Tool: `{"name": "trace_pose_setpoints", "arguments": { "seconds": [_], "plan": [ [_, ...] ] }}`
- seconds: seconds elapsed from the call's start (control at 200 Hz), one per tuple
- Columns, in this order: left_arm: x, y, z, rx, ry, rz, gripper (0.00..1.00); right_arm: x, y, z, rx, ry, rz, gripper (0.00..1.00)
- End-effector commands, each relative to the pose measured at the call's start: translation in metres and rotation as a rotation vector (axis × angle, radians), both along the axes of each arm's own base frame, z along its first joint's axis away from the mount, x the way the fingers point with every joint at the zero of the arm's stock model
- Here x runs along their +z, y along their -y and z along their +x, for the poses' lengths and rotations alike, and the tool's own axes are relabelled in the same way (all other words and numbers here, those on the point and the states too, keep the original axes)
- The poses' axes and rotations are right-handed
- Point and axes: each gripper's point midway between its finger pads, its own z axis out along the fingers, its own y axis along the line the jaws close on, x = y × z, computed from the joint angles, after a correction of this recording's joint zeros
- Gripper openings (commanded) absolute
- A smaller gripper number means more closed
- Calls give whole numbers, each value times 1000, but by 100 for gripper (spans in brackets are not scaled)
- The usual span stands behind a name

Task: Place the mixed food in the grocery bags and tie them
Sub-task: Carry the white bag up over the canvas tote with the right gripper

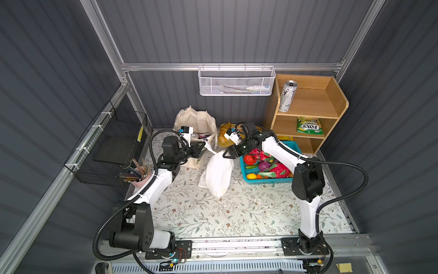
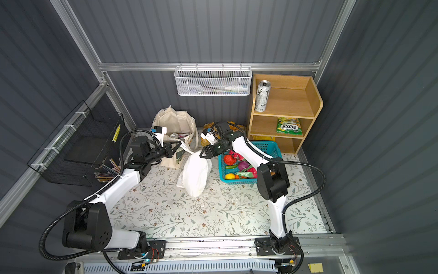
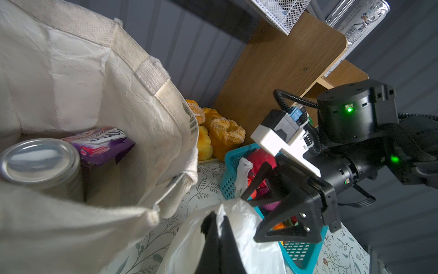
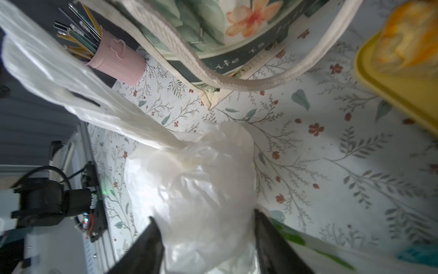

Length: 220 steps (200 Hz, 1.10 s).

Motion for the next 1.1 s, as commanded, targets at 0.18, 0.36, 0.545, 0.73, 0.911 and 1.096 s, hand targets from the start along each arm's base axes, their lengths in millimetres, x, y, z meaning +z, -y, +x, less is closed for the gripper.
{"name": "trace_pose_setpoints", "arguments": {
  "seconds": [0.18, 0.36, 0.545, 0.73, 0.911, 1.096],
  "plan": [
    [32, 12, -5, -65, 77, -11, 10, 37, -4, -16, 31, 1, 108, 0],
    [79, 10, -13, -66, 179, -5, 38, 82, 10, -29, -4, 77, 131, 0],
    [136, -5, -13, 32, 317, 32, 100, 145, 33, -39, -64, 184, 184, 0],
    [181, -52, 4, 316, 393, 85, 100, 224, 57, -30, -137, 294, 285, 0],
    [181, -88, 17, 515, 329, 153, 100, 287, 65, -2, -254, 393, 361, 0],
    [156, -116, 18, 668, 237, 197, 100, 320, 56, 50, -389, 449, 435, 0]
  ]
}}
